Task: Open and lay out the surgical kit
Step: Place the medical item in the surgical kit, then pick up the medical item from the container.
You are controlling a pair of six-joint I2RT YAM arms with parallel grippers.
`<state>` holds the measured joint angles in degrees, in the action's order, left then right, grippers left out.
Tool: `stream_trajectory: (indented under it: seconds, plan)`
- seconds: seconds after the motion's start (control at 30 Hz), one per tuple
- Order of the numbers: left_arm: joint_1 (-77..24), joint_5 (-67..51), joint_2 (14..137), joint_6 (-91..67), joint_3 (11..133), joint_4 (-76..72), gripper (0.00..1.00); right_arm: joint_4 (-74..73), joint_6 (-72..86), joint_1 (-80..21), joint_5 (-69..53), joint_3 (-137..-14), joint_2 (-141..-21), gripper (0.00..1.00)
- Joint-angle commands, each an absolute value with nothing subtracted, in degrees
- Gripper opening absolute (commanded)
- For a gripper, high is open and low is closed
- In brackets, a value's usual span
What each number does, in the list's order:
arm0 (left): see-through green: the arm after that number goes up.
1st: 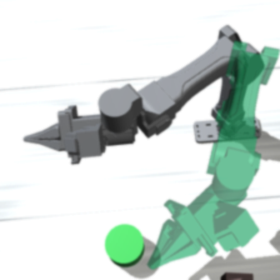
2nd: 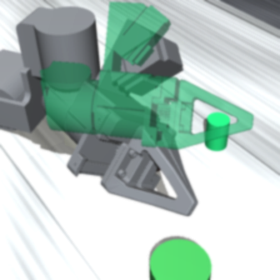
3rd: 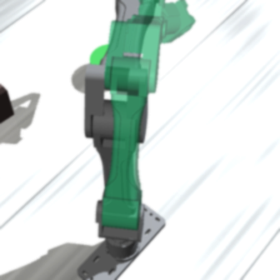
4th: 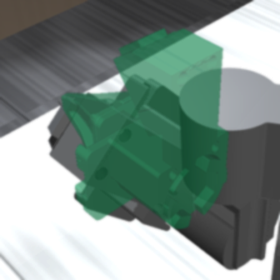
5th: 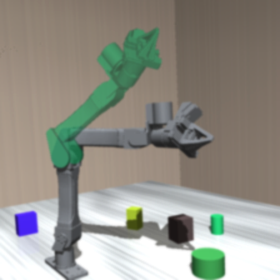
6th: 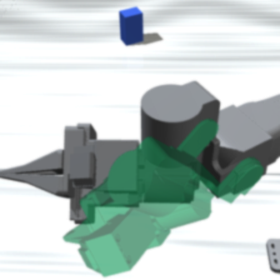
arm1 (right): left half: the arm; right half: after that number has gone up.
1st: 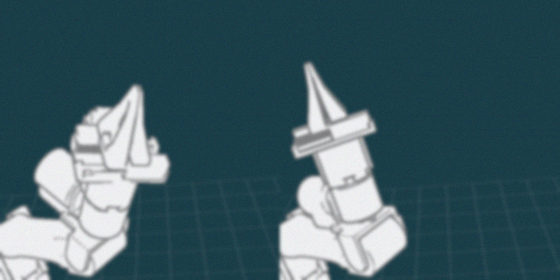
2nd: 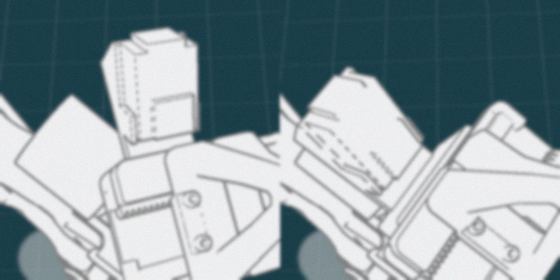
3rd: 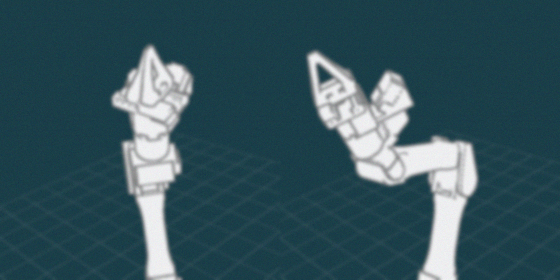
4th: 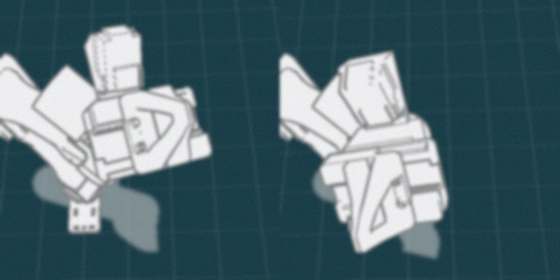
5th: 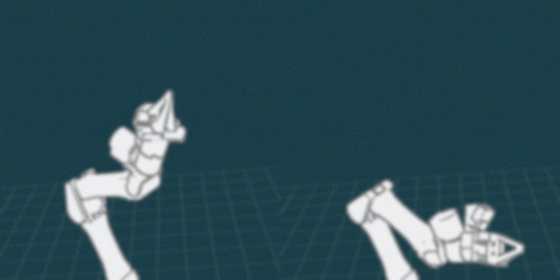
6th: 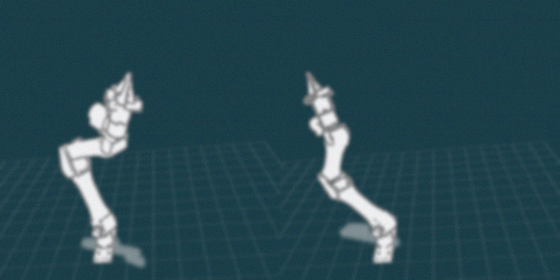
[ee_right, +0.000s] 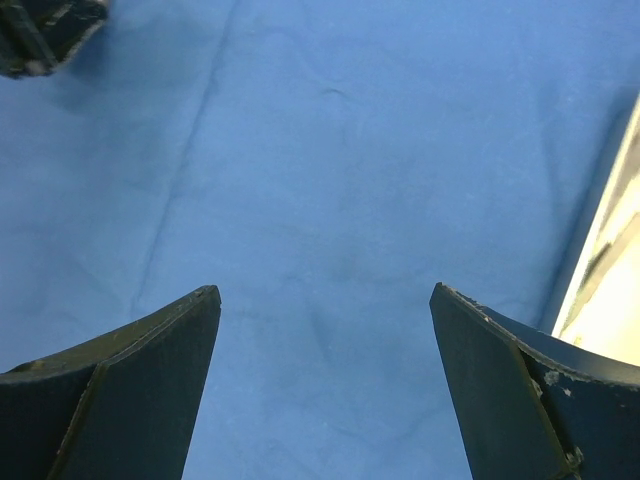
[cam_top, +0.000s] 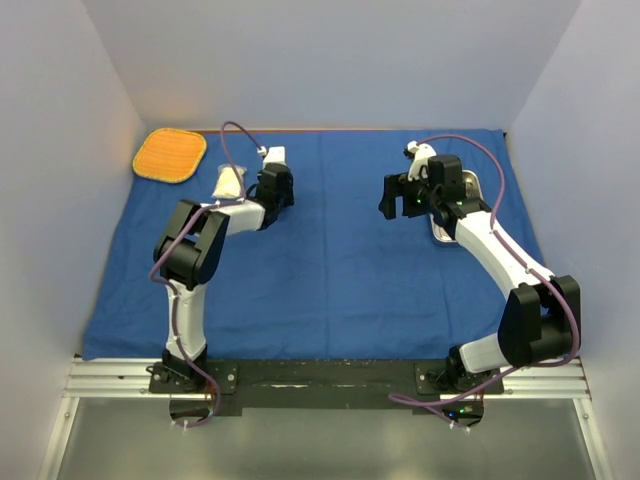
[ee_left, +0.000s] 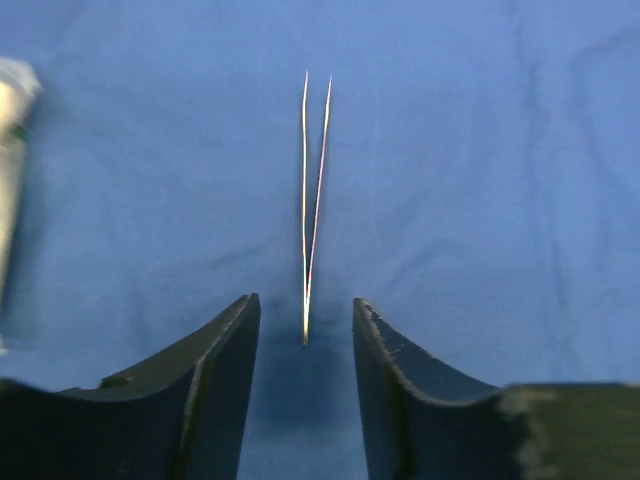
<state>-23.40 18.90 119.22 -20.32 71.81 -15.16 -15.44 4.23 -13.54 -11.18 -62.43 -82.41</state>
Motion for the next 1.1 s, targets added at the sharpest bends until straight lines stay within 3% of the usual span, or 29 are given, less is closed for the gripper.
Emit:
stream_trajectory:
  seconds: [0.0, 0.07, 0.27, 0.6, 0.93, 1.07]
  plan:
    - [-23.64, 18.81, 110.84, -18.11, 77.07, -10.03, 0.55, -16.34, 4.83, -13.27, -3.72, -65.73, -82.26, 0.91]
    - [-23.73, 18.55, 107.50, -15.30, 77.87, -7.66, 0.61, -17.83, 5.18, -12.40, -1.85, -67.05, -83.93, 0.91]
    - [-23.64, 19.59, 96.34, -8.62, 74.10, -0.36, 1.00, -21.62, 11.59, -6.35, 4.22, -72.16, -90.77, 0.88]
    - [-23.73, 17.49, 78.76, -6.59, 58.72, 2.11, 1.00, -24.08, 18.99, 2.46, 9.58, -75.76, -101.15, 0.75]
    - [-23.64, 15.47, 78.40, -5.98, 57.13, 0.88, 1.00, -24.44, 19.07, 3.25, 5.45, -76.55, -107.75, 0.38]
    - [-23.73, 15.82, 78.31, -5.27, 56.69, 0.88, 1.00, -24.00, 18.46, 3.25, 3.52, -77.43, -108.63, 0.37]
